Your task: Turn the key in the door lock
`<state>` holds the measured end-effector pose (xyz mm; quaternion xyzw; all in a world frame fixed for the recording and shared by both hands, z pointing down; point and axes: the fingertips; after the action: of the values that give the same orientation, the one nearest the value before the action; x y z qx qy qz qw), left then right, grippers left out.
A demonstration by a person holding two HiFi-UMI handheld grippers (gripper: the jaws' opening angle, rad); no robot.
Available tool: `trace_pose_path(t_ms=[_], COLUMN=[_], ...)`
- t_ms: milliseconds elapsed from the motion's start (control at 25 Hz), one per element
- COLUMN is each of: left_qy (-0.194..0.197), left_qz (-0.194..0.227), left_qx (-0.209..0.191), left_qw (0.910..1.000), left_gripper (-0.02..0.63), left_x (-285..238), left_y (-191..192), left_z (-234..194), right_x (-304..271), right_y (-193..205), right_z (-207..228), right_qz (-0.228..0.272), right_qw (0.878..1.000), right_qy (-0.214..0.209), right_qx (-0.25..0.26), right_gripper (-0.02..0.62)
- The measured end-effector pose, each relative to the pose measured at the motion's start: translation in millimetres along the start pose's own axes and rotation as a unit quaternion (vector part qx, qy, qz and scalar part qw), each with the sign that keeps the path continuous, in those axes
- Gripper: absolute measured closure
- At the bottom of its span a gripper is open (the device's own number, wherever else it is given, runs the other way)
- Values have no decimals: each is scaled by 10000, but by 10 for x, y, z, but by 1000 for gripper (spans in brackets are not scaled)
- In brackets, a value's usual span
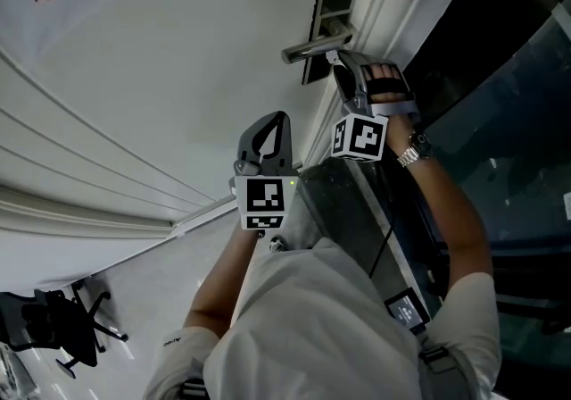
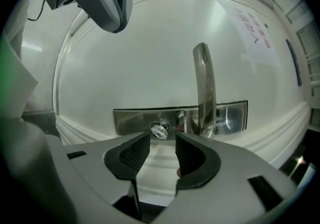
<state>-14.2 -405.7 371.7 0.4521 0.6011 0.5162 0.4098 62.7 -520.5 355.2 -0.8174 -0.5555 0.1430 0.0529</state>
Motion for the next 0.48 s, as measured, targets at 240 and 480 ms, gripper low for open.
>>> trace_pose_path(t_ms=[240, 480], left_qy=[-23, -85], left_qz=[-25, -36], left_qx=[21, 105], left_qw=[10000, 9999], left_gripper=[597, 597], left_x=[19, 90], left_y=[13, 29], left_z=[-81, -186], right_x=[-205, -234], right_y=[-37, -44], right_z=[-52, -4], right_qz=[-248, -370], right_qw=[9978, 9977], right_qy=[264, 550], right_qx=[557, 142], right_gripper=[462, 563])
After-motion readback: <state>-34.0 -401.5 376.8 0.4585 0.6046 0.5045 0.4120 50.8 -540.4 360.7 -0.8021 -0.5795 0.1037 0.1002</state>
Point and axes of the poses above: the fingertips, and each gripper's own axes: x backward along the fingers, z to its right, y out of its underside, and after that the axes turned 14 degrees about x, right-handed
